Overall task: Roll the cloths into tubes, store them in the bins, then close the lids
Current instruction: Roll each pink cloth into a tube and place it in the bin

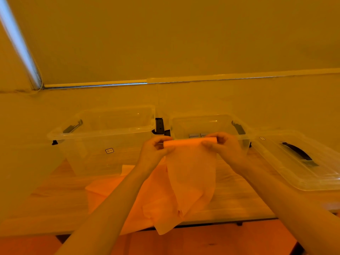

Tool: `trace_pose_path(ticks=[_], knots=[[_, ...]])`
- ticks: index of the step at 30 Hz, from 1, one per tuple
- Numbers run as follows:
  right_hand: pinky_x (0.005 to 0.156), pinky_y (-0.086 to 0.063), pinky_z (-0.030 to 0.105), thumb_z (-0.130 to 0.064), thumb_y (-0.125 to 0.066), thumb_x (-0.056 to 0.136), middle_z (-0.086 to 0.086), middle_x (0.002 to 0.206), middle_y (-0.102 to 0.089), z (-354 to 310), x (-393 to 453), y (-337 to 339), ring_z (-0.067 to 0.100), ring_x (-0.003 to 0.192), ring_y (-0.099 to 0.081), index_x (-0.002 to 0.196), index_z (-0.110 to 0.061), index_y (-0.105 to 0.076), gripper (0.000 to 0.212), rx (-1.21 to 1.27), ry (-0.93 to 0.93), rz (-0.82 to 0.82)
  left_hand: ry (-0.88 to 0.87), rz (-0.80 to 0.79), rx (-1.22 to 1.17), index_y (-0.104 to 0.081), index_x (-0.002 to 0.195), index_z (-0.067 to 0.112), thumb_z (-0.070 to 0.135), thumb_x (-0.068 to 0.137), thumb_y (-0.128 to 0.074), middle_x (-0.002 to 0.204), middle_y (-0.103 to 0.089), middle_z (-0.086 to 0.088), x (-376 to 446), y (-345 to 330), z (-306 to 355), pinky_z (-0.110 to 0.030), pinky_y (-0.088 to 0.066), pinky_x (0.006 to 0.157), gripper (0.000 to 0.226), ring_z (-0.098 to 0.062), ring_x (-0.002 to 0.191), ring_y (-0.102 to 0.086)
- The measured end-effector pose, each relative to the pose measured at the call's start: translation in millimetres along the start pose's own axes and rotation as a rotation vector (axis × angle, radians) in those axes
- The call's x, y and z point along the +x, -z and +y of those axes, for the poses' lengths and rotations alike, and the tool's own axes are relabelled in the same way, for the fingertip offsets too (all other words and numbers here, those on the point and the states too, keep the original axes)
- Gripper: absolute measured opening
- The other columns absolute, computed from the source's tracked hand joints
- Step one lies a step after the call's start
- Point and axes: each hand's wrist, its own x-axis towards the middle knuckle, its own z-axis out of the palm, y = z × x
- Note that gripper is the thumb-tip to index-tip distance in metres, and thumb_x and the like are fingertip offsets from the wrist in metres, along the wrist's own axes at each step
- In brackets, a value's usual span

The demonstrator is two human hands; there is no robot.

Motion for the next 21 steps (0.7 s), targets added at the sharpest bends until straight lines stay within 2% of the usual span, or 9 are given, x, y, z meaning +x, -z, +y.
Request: trace_pose_path(ticks=[2, 5, 7, 10, 13, 18, 21], knots=[[0.060, -0.054, 0.017, -0.014, -0.073, 0.081, -0.004, 0.096, -0.067, 0.1, -0.2, 0.6, 0.006, 0.083, -0.065, 0.094, -0.023, -0.066, 0.016, 0.009, -0.006, 0.001, 0.000, 0.002, -0.014, -0.064, 0.095, 0.029, 0.010, 0.085, -0.068, 0.106, -0.065, 0.005, -0.5, 0.2, 0.4, -0.022, -0.054, 0.073, 0.023, -0.010, 0.097, -0.062], [0.062, -0.054, 0.017, -0.006, -0.074, 0.078, -0.007, 0.100, -0.064, -1.1, -1.9, 0.6, 0.002, 0.082, -0.065, 0.099, -0.021, -0.065, 0.027, 0.016, 0.005, -0.027, 0.010, 0.021, -0.039, -0.064, 0.096, 0.027, 0.012, 0.087, -0.065, 0.102, -0.066, 0.003, -1.1, 0.7, 1.4, -0.014, -0.053, 0.063, 0.017, -0.008, 0.090, -0.063], [0.062, -0.054, 0.016, -0.005, -0.073, 0.078, -0.008, 0.098, -0.064, -2.6, -2.7, 0.5, -0.002, 0.078, -0.066, 0.096, -0.023, -0.065, 0.026, 0.028, 0.013, -0.031, 0.015, 0.029, -0.046, -0.064, 0.096, 0.028, 0.016, 0.088, -0.065, 0.101, -0.066, 0.004, -1.6, 0.9, 1.9, -0.012, -0.051, 0.060, 0.014, -0.006, 0.089, -0.063], [0.060, -0.054, 0.016, -0.010, -0.073, 0.081, -0.007, 0.093, -0.066, -3.7, -2.6, -0.4, 0.002, 0.075, -0.067, 0.091, -0.024, -0.065, 0.019, 0.023, 0.003, -0.022, 0.004, 0.015, -0.035, -0.065, 0.094, 0.029, 0.014, 0.086, -0.067, 0.102, -0.065, 0.009, -2.1, 2.2, 2.1, -0.014, -0.050, 0.062, 0.017, -0.003, 0.091, -0.061], [0.060, -0.052, 0.017, -0.015, -0.073, 0.081, -0.005, 0.091, -0.068, -2.3, -2.3, -1.2, 0.008, 0.081, -0.066, 0.088, -0.024, -0.066, 0.013, 0.033, -0.020, 0.004, -0.001, -0.009, -0.024, -0.065, 0.094, 0.029, 0.009, 0.084, -0.069, 0.104, -0.065, 0.007, -2.2, 3.5, 2.2, -0.017, -0.051, 0.064, 0.023, -0.007, 0.095, -0.062], [0.061, -0.053, 0.015, -0.004, -0.074, 0.077, -0.008, 0.100, -0.065, -2.0, -4.2, -1.3, 0.000, 0.080, -0.066, 0.096, -0.019, -0.068, 0.025, 0.026, 0.008, -0.033, 0.015, 0.006, -0.036, -0.064, 0.092, 0.031, 0.013, 0.087, -0.066, 0.101, -0.066, 0.007, -1.4, 3.6, 0.5, -0.013, -0.051, 0.061, 0.019, -0.006, 0.091, -0.063], [0.061, -0.054, 0.016, -0.005, -0.075, 0.076, -0.005, 0.096, -0.066, -2.3, -3.6, -2.9, 0.003, 0.079, -0.066, 0.096, -0.017, -0.068, 0.024, 0.038, -0.004, -0.023, 0.014, 0.012, 0.000, -0.064, 0.093, 0.032, 0.015, 0.086, -0.067, 0.102, -0.064, 0.011, -0.8, 3.1, -1.1, -0.013, -0.051, 0.061, 0.019, -0.002, 0.093, -0.060]])
